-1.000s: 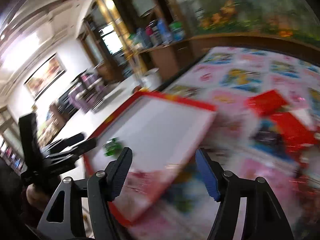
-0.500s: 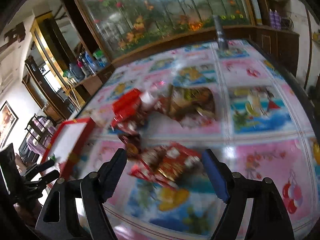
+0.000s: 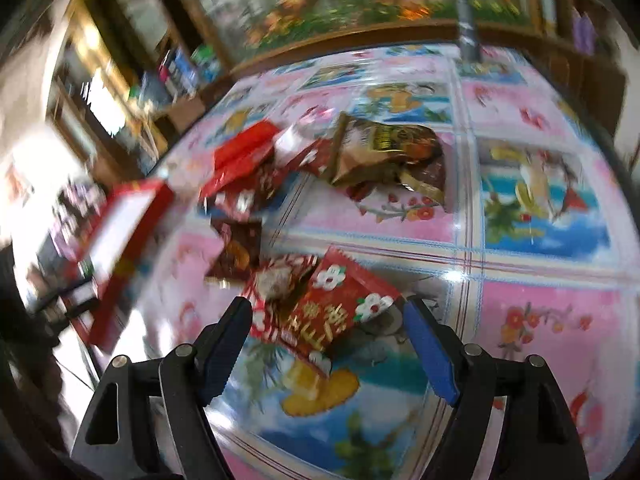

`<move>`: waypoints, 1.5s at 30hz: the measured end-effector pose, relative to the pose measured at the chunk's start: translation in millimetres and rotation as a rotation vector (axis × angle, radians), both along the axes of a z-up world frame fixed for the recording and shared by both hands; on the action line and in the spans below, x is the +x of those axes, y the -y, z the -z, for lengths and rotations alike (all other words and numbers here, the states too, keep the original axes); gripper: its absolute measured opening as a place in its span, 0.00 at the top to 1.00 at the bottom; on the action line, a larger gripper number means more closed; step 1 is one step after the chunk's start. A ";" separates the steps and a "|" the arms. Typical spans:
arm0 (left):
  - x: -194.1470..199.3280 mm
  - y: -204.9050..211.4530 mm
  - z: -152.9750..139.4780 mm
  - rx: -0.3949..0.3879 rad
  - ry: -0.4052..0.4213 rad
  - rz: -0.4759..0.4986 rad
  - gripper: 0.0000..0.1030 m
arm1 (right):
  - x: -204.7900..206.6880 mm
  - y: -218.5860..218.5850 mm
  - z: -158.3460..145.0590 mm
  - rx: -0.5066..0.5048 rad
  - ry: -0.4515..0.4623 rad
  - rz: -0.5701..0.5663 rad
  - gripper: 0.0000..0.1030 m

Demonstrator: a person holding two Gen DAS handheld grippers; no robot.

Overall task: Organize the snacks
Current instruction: 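Return both grippers to the snack pile on the table, then grasp a red-white wrapper with the left gripper while the right grasps a red packet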

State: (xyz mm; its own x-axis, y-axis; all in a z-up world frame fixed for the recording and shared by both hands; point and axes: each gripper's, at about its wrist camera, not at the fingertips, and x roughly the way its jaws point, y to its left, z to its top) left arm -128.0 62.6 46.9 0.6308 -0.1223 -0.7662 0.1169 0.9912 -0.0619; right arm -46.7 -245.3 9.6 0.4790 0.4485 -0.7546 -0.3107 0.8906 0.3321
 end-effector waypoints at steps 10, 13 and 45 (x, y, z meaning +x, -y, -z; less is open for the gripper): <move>-0.5 35.1 0.7 0.031 -0.015 0.083 0.31 | -0.8 -27.1 6.3 -0.192 0.028 0.113 0.47; -0.3 48.4 -3.9 0.050 -0.004 0.109 0.31 | -3.2 -43.1 9.2 -0.302 0.063 0.088 0.52; 89.6 177.5 36.9 0.089 -0.074 0.228 0.57 | 18.2 51.2 13.5 0.032 0.048 0.239 0.67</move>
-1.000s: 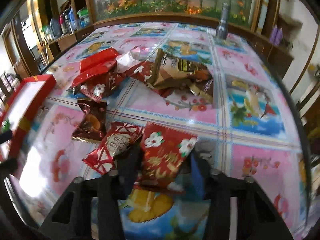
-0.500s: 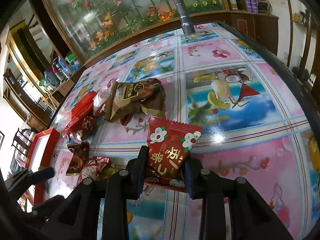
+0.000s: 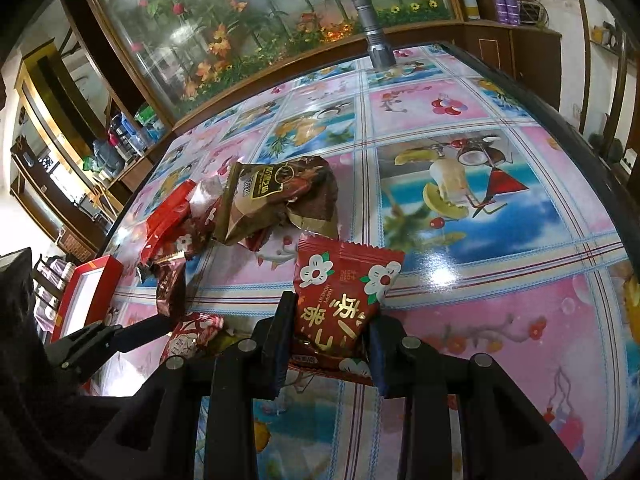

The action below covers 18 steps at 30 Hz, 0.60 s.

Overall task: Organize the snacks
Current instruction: 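Grasp a red-white wrapper with the left gripper while the right grasps a red packet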

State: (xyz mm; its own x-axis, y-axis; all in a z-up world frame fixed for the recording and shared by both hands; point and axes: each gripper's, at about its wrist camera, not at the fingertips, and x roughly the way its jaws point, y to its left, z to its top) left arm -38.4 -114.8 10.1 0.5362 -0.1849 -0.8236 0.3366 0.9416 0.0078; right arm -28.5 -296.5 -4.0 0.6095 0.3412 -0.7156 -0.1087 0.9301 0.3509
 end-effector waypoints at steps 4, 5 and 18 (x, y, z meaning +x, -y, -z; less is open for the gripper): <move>-0.4 -2.8 -0.1 -0.016 0.016 0.016 0.75 | 0.3 -0.8 0.1 -0.006 0.003 -0.003 0.67; -1.1 -3.6 -0.2 -0.013 0.021 0.018 0.77 | 0.8 -0.1 0.1 -0.002 0.002 -0.005 0.67; -53.6 -58.2 -33.5 -0.087 0.114 -0.033 0.79 | 0.6 -9.7 -1.7 0.065 0.005 -0.076 0.68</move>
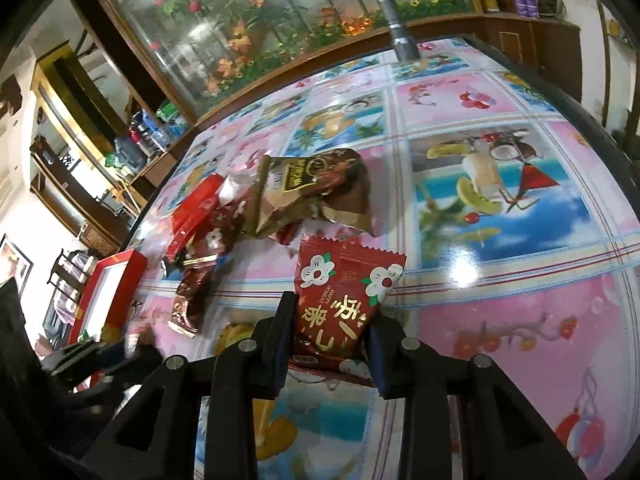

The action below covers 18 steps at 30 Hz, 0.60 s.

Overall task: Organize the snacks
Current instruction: 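Grasp a red-white wrapper with the left gripper while the right grasps a red packet, then carry both wrappers into the red-rimmed box and open both grippers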

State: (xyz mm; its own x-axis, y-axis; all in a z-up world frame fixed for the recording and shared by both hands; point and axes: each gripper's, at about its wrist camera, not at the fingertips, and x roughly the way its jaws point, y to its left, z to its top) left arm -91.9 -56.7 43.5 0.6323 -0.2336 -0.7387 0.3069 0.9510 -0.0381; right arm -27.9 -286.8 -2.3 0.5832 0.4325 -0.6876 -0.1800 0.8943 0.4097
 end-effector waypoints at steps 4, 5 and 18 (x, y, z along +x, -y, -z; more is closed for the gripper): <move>-23.1 -27.6 -13.2 0.000 0.052 -0.049 0.79 | -11.3 -13.0 -13.4 -0.022 0.096 -0.042 0.68; -26.5 -32.4 -14.5 0.000 0.058 -0.059 0.79 | -16.0 -17.4 -18.0 -0.029 0.130 -0.058 0.68; -59.0 -125.1 -24.3 0.015 0.133 -0.254 0.79 | -61.6 -136.7 -45.8 0.049 0.301 -0.296 0.68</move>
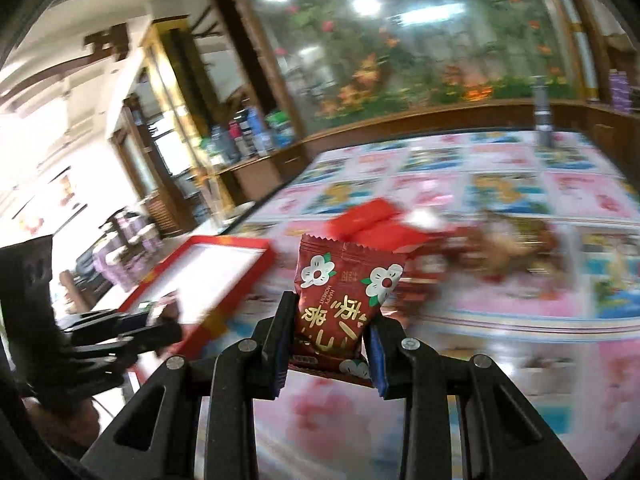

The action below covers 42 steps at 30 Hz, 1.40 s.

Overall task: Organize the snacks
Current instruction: 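Carry both wrappers into the red-rimmed box and open both grippers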

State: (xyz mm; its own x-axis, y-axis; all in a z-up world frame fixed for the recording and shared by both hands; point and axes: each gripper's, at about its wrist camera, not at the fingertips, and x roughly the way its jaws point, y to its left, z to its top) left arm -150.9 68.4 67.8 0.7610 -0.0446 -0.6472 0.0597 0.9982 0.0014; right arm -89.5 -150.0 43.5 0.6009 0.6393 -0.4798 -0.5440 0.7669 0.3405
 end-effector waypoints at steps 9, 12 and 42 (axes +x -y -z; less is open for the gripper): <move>-14.9 -85.2 6.0 -0.033 0.020 -0.175 0.78 | -9.0 -126.5 4.4 -0.044 -0.041 -0.219 0.69; -20.1 -110.5 11.8 -0.066 0.010 -0.220 0.78 | -13.8 -158.4 6.3 -0.053 -0.048 -0.273 0.69; -23.5 -144.5 20.9 -0.025 -0.007 -0.327 0.29 | -38.8 -224.8 5.2 -0.216 0.068 -0.207 0.42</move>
